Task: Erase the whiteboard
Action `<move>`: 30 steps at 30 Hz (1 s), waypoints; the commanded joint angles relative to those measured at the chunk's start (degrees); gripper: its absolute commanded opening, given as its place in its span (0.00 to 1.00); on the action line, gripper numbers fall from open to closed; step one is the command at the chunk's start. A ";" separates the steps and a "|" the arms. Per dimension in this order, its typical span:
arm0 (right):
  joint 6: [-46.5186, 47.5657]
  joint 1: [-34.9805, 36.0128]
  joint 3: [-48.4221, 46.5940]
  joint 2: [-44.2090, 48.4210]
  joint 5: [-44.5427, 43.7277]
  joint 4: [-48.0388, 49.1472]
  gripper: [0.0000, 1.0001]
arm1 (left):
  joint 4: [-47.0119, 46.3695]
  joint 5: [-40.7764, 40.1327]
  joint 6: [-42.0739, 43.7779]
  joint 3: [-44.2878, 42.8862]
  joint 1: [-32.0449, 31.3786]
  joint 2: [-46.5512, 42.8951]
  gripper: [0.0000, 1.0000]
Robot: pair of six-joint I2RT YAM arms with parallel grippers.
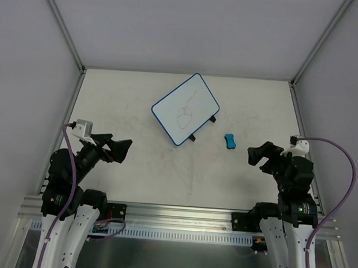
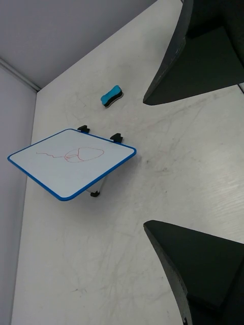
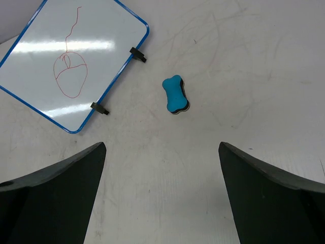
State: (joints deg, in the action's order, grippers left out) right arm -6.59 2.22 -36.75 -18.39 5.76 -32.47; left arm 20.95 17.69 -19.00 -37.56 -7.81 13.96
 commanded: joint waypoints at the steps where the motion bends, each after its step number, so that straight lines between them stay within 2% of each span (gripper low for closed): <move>1: 0.61 0.15 -1.04 0.46 -0.92 0.48 0.99 | -0.56 0.24 0.81 0.12 0.08 -0.16 0.99; 11: 1.49 0.15 -0.42 -0.24 1.45 0.74 0.99 | -0.47 1.38 0.99 0.03 0.17 0.28 0.99; 15: 3.33 0.15 -2.79 -8.74 3.55 0.04 0.99 | -0.38 1.64 0.99 -0.06 0.08 0.46 0.99; 21: 4.57 0.59 -7.27 -27.62 2.51 -0.40 0.99 | -0.38 2.08 0.90 0.03 0.08 0.20 0.99; 27: 6.15 3.49 -11.66 -36.00 1.71 -0.32 0.97 | -0.38 2.70 0.99 -0.06 0.08 0.63 0.99; 30: 8.34 5.16 -14.21 -41.36 1.10 -0.31 0.99 | -0.38 3.14 0.99 -0.06 0.08 0.72 0.99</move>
State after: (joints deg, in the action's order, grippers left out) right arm -1.56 5.93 -46.63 -56.93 7.68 -33.21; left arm 21.02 19.31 -18.87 -37.56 -7.81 14.00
